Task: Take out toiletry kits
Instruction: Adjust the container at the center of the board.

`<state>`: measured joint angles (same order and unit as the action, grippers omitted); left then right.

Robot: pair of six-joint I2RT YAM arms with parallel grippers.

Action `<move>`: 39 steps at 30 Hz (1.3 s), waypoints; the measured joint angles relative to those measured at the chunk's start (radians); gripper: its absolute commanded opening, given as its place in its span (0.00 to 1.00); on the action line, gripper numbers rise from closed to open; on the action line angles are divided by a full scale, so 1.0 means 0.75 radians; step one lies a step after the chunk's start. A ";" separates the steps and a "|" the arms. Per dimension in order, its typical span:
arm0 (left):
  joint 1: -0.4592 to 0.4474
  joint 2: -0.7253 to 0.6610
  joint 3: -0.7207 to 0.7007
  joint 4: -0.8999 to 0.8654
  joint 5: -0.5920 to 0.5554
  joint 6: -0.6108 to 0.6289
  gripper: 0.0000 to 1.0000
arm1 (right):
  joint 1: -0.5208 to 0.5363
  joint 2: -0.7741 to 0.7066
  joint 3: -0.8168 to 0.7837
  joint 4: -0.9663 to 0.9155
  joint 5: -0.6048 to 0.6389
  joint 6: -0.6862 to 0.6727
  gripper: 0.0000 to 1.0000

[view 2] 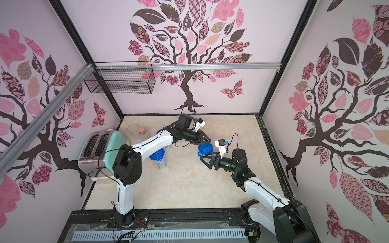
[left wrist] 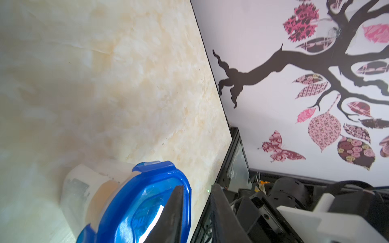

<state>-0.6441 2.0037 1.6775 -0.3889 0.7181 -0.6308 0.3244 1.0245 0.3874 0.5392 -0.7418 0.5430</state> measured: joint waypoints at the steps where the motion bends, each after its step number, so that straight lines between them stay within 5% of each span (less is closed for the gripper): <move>1: 0.001 -0.045 -0.045 -0.009 -0.046 -0.002 0.34 | -0.011 -0.016 0.021 -0.060 0.045 -0.013 0.84; 10: 0.006 -0.381 -0.366 -0.006 -0.364 -0.049 0.42 | -0.208 0.082 0.172 -0.321 0.254 -0.068 0.81; 29: 0.015 -0.203 -0.313 0.026 -0.254 -0.052 0.43 | -0.189 0.174 0.099 -0.167 -0.031 0.060 0.79; 39: 0.020 -0.160 -0.274 0.011 -0.237 -0.018 0.43 | -0.182 0.163 0.106 -0.289 0.116 -0.003 0.80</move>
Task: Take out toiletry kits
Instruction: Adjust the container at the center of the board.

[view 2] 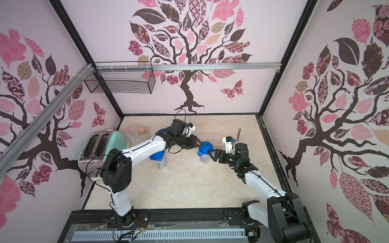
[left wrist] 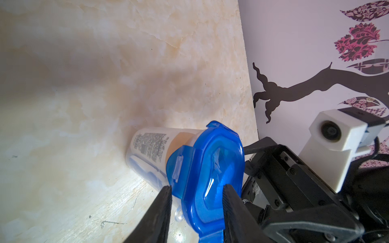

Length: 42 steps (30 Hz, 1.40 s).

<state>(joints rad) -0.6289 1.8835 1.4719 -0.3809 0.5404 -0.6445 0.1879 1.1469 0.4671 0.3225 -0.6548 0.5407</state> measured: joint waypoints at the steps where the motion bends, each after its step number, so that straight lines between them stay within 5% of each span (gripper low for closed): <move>1: 0.000 0.006 0.002 -0.002 0.000 0.004 0.43 | -0.001 0.000 0.008 -0.014 0.015 -0.010 0.80; 28: 0.002 0.067 0.059 -0.034 0.006 0.042 0.43 | 0.131 0.025 -0.063 0.190 -0.250 0.121 0.79; 42: 0.078 -0.138 0.017 -0.056 -0.011 0.047 0.39 | 0.121 -0.104 -0.138 0.115 -0.128 0.056 0.80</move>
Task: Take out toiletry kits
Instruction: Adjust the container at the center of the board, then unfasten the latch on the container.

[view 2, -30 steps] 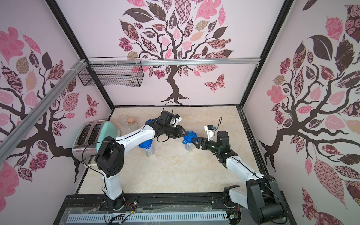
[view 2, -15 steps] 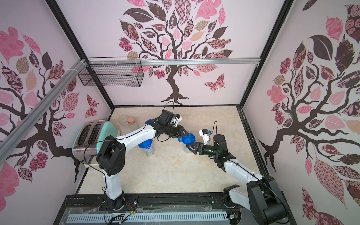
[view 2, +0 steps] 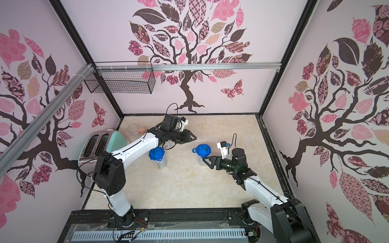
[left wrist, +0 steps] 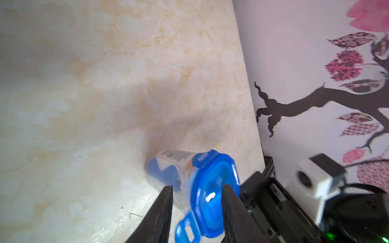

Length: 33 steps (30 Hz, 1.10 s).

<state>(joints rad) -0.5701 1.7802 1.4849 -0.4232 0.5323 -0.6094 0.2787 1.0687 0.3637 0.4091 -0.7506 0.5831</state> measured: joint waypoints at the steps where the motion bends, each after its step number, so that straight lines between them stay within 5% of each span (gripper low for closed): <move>1: -0.020 -0.012 0.000 0.030 0.034 -0.008 0.37 | -0.003 -0.001 -0.012 0.005 0.000 0.004 0.79; 9: -0.166 0.105 0.017 0.141 0.223 -0.055 0.24 | -0.016 0.010 -0.051 0.053 -0.004 0.031 0.77; 33: -0.081 0.229 -0.140 0.499 0.461 -0.204 0.07 | -0.017 0.106 -0.069 0.293 -0.082 0.123 0.76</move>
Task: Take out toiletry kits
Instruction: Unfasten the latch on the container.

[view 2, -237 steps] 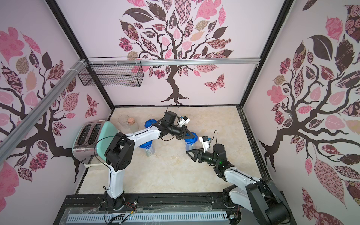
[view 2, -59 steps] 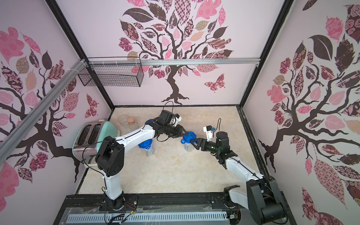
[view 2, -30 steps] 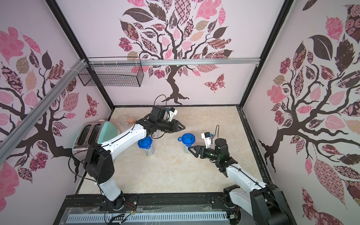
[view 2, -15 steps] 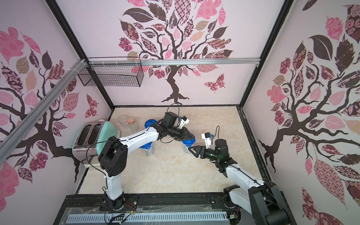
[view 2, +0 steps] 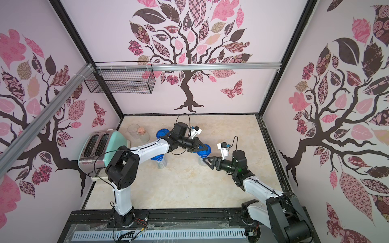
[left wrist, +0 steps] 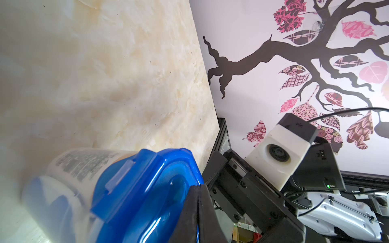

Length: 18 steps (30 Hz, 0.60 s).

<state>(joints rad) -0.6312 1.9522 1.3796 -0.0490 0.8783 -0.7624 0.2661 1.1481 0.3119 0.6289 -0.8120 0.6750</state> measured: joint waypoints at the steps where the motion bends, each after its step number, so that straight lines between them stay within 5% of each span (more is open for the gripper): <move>1: 0.003 0.004 -0.008 0.023 0.013 -0.013 0.07 | 0.000 0.005 -0.001 0.007 -0.002 0.003 0.76; 18: 0.007 0.035 -0.027 0.132 0.060 -0.040 0.06 | 0.003 0.078 -0.001 0.127 -0.039 0.043 0.77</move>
<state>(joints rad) -0.6262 1.9785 1.3594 0.0502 0.9230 -0.7925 0.2680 1.2064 0.3111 0.7242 -0.8413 0.7074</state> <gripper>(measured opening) 0.062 0.767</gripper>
